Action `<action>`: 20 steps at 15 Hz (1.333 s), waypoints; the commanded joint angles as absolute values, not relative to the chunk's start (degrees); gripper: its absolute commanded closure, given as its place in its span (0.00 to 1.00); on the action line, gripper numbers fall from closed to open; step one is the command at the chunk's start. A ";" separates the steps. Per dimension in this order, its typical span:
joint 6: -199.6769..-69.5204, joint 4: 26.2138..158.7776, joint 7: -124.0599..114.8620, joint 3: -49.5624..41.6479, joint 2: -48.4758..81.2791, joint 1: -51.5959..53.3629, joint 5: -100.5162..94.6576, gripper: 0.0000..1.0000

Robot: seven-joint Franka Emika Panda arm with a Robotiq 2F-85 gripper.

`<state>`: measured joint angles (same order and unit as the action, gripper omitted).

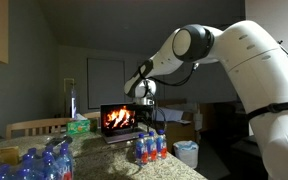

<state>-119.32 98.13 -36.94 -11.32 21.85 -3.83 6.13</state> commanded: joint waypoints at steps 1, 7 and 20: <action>-119.41 101.89 -36.47 -10.54 15.24 -3.93 6.40 0.00; -118.56 106.81 -41.36 -6.93 6.70 -0.05 5.54 0.00; -119.63 115.66 -56.71 3.59 2.92 6.15 8.66 0.00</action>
